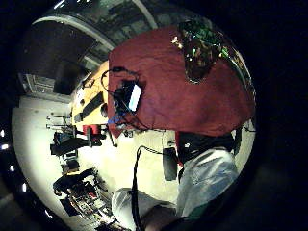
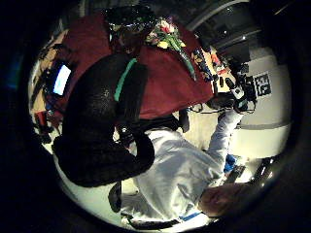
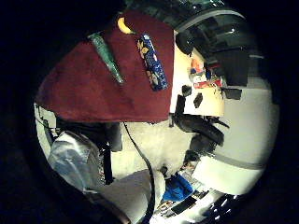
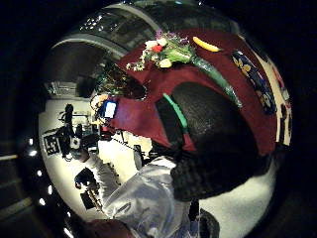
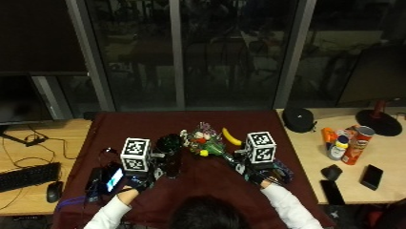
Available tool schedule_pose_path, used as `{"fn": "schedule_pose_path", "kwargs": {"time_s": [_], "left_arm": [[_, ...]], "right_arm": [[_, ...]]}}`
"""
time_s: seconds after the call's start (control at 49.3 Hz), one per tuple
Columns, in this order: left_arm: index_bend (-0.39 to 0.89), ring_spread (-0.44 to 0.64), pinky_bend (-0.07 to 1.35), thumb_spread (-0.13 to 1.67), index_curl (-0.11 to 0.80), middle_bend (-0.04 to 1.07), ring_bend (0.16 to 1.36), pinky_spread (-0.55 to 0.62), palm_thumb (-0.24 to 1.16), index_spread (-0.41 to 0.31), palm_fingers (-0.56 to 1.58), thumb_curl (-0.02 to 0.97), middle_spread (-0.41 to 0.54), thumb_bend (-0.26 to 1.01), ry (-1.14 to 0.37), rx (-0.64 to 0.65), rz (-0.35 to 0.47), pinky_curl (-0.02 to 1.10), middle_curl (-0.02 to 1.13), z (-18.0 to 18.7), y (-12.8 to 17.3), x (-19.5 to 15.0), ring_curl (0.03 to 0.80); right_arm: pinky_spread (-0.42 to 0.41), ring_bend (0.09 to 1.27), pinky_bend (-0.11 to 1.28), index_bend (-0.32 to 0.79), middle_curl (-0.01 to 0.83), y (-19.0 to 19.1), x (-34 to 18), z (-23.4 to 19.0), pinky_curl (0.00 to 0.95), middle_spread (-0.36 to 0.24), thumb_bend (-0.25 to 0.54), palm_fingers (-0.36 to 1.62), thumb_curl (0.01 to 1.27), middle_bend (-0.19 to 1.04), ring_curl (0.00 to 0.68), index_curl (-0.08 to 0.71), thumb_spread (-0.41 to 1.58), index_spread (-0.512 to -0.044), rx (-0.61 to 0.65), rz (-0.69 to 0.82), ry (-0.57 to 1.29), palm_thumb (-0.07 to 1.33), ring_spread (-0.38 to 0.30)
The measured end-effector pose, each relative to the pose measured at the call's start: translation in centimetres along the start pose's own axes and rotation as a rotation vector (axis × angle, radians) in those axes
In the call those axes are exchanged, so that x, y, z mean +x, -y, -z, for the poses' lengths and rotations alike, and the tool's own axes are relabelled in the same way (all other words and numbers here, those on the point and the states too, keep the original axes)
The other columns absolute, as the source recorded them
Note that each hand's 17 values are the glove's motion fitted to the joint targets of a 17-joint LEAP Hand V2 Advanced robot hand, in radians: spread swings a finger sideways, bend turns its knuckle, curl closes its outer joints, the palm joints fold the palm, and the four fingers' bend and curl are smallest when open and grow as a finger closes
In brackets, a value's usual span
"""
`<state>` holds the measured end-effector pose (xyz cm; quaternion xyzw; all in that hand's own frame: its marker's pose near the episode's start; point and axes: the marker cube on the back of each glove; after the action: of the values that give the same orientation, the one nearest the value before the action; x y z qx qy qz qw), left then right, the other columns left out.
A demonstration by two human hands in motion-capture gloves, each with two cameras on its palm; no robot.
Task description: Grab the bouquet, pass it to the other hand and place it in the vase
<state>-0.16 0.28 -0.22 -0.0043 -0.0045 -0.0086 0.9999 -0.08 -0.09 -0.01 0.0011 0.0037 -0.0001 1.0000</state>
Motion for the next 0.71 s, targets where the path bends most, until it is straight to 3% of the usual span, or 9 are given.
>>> {"fn": "schedule_pose_path", "kwargs": {"time_s": [0.122,0.264,0.446,0.71], "left_arm": [[0.18,0.28,0.24,0.77,0.114,0.17,0.47,0.31,0.21,0.007,0.24,0.081,0.189,0.12,0.005,0.009,0.03,0.1,0.08,0.9,-0.8,-0.4,0.134],[0.19,0.36,0.24,1.01,0.18,0.18,0.5,0.38,0.22,0.018,0.23,0.125,0.225,0.1,0.018,0.011,0.018,0.15,0.13,0.8,-1.1,-0.3,0.165],[0.18,0.4,0.24,1.15,0.237,0.18,0.51,0.41,0.22,0.022,0.22,0.169,0.242,0.07,-0.016,0.011,-0.021,0.19,0.17,-0.3,0.4,0.4,0.187],[0.17,0.41,0.24,1.21,0.284,0.18,0.53,0.43,0.24,0.032,0.2,0.212,0.25,0.02,-0.081,0.06,-0.113,0.24,0.21,-0.9,2.7,3.1,0.211]], "right_arm": [[0.176,0.49,0.53,0.07,0.091,-0.5,-0.2,0.2,0.195,0.068,0.203,0.29,0.09,0.19,0.164,0.049,0.77,-0.18,0.007,0.003,-0.011,0.33,0.095],[0.212,0.54,0.56,0.09,0.15,-0.5,0.3,0.3,0.246,0.083,0.188,0.25,0.13,0.2,0.211,0.075,1.03,-0.219,0.012,0.003,0.005,0.35,0.118],[0.228,0.57,0.59,0.1,0.211,0.4,0.3,0.4,0.282,0.09,0.152,0.24,0.17,0.23,0.242,0.097,1.17,-0.235,-0.02,-0.014,0.012,0.36,0.125],[0.225,0.65,0.75,0.04,0.272,1.5,0.8,1.6,0.342,0.1,0.075,0.34,0.22,0.24,0.29,0.082,1.2,-0.212,-0.098,-0.085,-0.028,0.36,0.103]]}}
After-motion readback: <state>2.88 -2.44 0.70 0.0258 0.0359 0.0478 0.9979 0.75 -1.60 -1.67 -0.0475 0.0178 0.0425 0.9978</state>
